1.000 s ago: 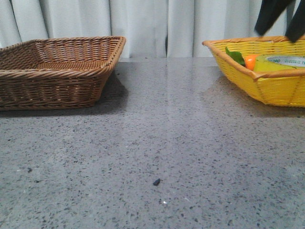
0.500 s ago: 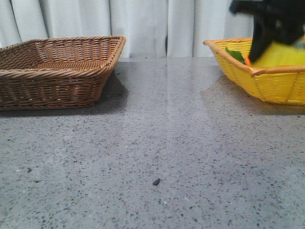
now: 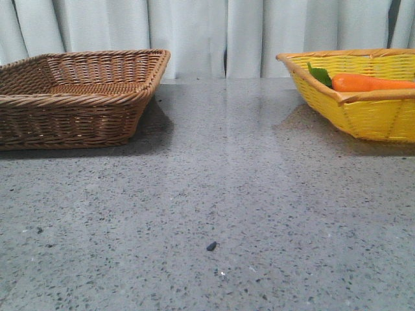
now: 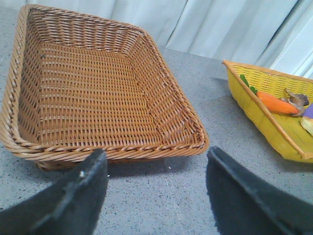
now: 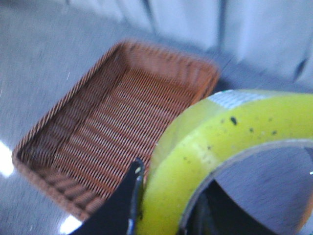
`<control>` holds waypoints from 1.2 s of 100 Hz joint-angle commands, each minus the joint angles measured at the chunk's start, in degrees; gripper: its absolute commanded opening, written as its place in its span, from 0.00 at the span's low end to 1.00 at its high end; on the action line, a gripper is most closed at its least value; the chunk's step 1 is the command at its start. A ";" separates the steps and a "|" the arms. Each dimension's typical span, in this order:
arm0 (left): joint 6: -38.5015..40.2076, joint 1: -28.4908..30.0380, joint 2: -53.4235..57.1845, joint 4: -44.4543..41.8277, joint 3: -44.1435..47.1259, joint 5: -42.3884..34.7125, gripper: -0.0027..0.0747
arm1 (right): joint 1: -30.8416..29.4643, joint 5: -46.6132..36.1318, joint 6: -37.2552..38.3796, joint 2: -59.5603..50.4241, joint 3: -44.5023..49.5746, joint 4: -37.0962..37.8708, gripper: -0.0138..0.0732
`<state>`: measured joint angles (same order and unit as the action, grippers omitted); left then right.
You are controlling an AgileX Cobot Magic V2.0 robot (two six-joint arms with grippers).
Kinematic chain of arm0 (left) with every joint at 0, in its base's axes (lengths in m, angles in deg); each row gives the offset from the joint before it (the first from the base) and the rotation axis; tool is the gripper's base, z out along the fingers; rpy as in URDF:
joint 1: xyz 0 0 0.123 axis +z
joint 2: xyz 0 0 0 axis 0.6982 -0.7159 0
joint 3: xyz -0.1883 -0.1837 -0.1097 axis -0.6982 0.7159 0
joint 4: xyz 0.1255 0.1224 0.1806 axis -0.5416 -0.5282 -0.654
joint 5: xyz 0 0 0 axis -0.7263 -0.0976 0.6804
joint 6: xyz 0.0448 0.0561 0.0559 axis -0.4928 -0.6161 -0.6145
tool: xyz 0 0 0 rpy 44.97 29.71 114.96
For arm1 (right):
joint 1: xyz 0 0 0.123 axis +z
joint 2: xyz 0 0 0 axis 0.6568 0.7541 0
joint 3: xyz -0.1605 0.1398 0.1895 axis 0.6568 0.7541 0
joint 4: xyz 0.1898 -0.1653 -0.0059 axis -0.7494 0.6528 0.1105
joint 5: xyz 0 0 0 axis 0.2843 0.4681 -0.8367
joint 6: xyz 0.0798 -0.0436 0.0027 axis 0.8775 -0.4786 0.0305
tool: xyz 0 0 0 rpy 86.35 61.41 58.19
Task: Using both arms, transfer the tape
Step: 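Lift the tape roll out and set it on the table between baskets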
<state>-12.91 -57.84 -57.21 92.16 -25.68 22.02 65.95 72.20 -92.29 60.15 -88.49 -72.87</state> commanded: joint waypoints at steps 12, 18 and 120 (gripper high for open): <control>0.01 -0.54 -0.49 1.29 -2.04 -2.86 0.56 | 1.86 -0.17 0.18 9.35 -0.97 2.12 0.11; 0.01 -0.54 -0.49 1.29 -2.04 -1.87 0.56 | 1.86 0.52 0.46 11.93 -0.97 2.92 0.11; -28.32 -1.76 -15.36 20.83 -16.13 4.17 0.48 | 4.67 3.70 0.64 -25.67 10.70 4.06 0.09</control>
<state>-36.47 -58.82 -67.74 106.93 -37.22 28.31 70.62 80.69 -90.88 42.47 -81.58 -68.89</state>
